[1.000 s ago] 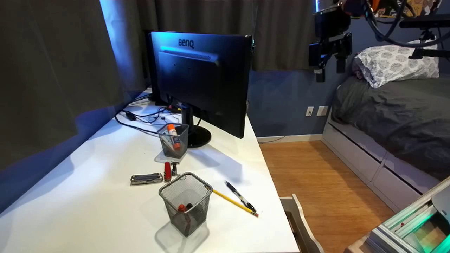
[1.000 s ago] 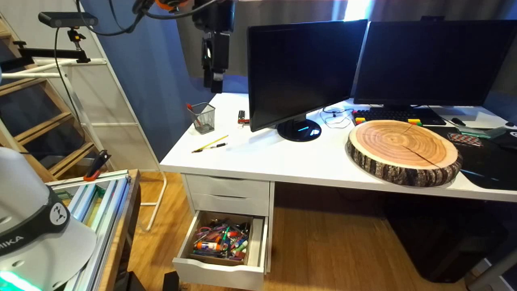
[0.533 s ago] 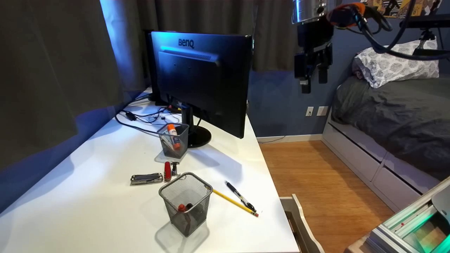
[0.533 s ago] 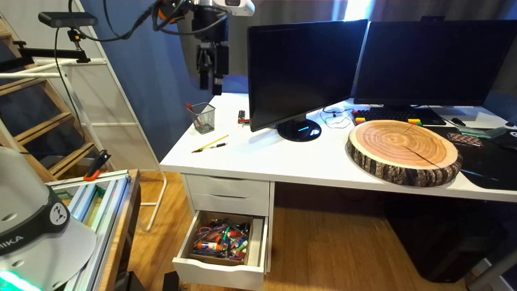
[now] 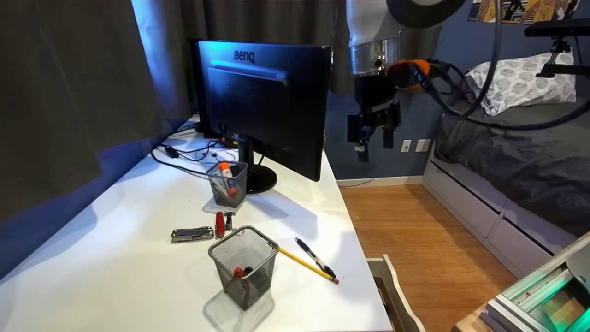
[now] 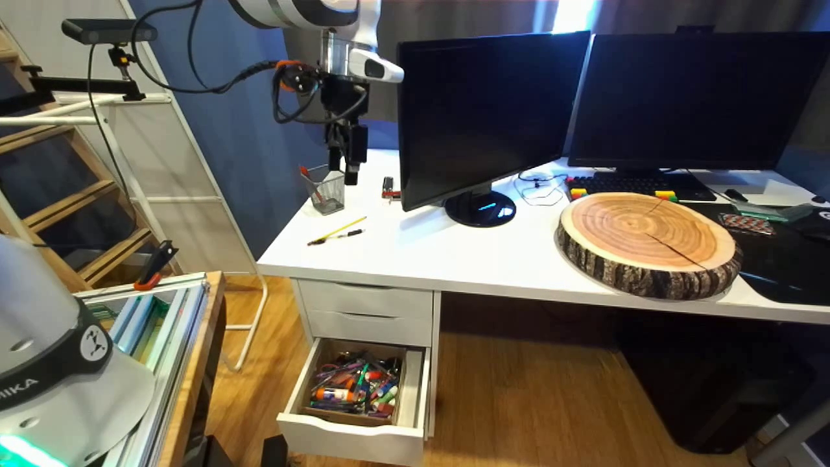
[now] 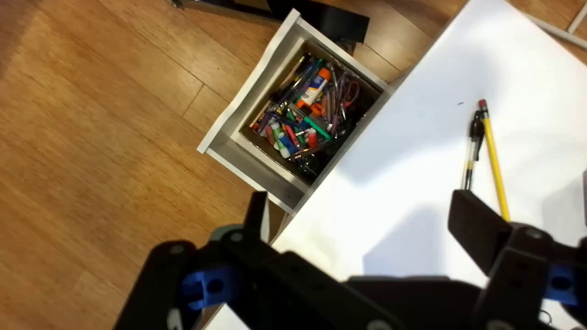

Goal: Pick up the clear black pen from the desktop and put it in the desktop pen and pencil basket

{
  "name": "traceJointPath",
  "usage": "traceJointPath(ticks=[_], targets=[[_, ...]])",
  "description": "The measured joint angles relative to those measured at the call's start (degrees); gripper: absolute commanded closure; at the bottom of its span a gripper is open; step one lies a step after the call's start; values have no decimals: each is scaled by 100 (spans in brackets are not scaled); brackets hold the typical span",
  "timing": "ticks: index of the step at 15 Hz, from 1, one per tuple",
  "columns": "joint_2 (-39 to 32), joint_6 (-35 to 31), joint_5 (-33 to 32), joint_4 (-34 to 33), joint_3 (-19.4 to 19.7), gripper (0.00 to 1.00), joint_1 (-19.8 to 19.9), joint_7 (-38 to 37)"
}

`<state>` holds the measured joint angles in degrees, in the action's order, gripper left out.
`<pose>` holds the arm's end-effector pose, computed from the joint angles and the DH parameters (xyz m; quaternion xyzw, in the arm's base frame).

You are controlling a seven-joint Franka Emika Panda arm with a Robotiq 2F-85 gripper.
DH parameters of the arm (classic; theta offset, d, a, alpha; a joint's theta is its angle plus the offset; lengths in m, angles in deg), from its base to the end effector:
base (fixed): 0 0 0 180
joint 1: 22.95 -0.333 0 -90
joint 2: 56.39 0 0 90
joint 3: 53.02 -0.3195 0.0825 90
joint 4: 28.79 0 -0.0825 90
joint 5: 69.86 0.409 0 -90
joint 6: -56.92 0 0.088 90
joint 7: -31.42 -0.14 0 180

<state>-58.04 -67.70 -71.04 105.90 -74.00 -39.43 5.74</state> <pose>0.3906 0.2985 0.2570 0.9889 0.1092 -0.0847 0.0552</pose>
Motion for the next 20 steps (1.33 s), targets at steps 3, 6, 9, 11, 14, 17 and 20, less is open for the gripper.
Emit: traceJointPath(ticks=[3,6,9,11,14,17,20], targets=[[-607,-468,72,-225,3,0,-152,-518],[-1180,-936,163,-437,17,0,-327,-577],[-1651,-1278,163,-605,60,0,-504,-545],[-1793,-1317,163,-667,78,0,-552,-545],[-1800,-1317,163,-677,80,0,-552,-545],[-1830,-1281,170,-669,85,0,-582,-392],[-1953,-1351,225,-649,84,0,-645,-233]])
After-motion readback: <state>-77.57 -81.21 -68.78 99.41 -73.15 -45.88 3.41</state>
